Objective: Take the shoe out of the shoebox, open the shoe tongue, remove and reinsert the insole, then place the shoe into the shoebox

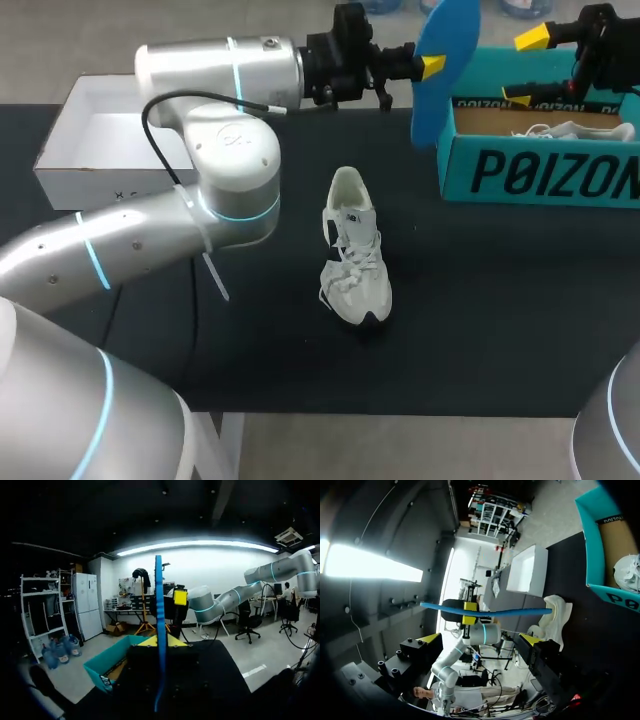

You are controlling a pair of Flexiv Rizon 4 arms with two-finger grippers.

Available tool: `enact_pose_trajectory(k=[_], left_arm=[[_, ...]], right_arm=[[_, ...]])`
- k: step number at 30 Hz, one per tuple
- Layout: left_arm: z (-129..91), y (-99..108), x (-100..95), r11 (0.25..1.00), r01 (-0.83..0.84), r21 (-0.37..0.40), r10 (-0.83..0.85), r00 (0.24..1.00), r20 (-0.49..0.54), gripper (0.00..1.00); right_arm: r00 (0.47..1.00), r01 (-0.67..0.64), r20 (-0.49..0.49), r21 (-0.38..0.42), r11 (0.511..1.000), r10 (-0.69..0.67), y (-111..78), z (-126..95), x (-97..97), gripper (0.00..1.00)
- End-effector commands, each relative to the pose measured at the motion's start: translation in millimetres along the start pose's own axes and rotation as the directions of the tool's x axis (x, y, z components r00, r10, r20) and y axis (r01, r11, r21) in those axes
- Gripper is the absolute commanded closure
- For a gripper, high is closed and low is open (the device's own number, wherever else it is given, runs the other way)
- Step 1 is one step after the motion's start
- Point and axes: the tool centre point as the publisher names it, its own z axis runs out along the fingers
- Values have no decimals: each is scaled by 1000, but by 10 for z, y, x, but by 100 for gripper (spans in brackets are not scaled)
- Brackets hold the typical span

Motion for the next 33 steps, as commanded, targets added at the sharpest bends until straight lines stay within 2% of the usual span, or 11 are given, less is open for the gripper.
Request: enact_pose_trajectory(k=[1,4,6,20,22,23,25,26,27,29,33], left_arm=[[3,-69,-49,980,-196,-40,191,975,-110,100],[-26,-118,-55,953,-300,-36,291,944,-156,100],[-42,-169,-24,937,-347,31,345,911,-227,100],[-47,-179,-20,931,-364,39,363,905,-223,100],[-16,-151,-20,836,-549,-13,528,810,-256,100],[2,-175,-10,791,-611,44,602,762,-239,100],[27,-208,19,694,-716,74,713,669,-212,100],[28,-227,22,611,-787,80,784,588,-199,100],[26,-232,42,590,-800,111,803,567,-183,100],[7,-241,40,503,-857,111,863,490,-125,100],[7,-241,40,503,-857,111,863,490,-125,100]], right_arm=[[1000,0,0,1,1000,0,11,5,-7,0],[1000,0,0,1,1000,0,11,5,-7,0],[1000,0,0,1,1000,0,11,5,-7,0],[1000,0,0,1,1000,0,11,5,-7,0],[1000,0,0,1,1000,0,11,5,-7,0],[1000,0,0,1,1000,0,11,5,-7,0],[1000,0,0,1,1000,0,11,5,-7,0],[1000,0,0,1,1000,0,11,5,-7,0],[1000,0,0,1,1000,0,11,5,-7,0],[1000,0,0,1,1000,0,11,5,-7,0],[1000,0,0,1,1000,0,11,5,-7,0]])
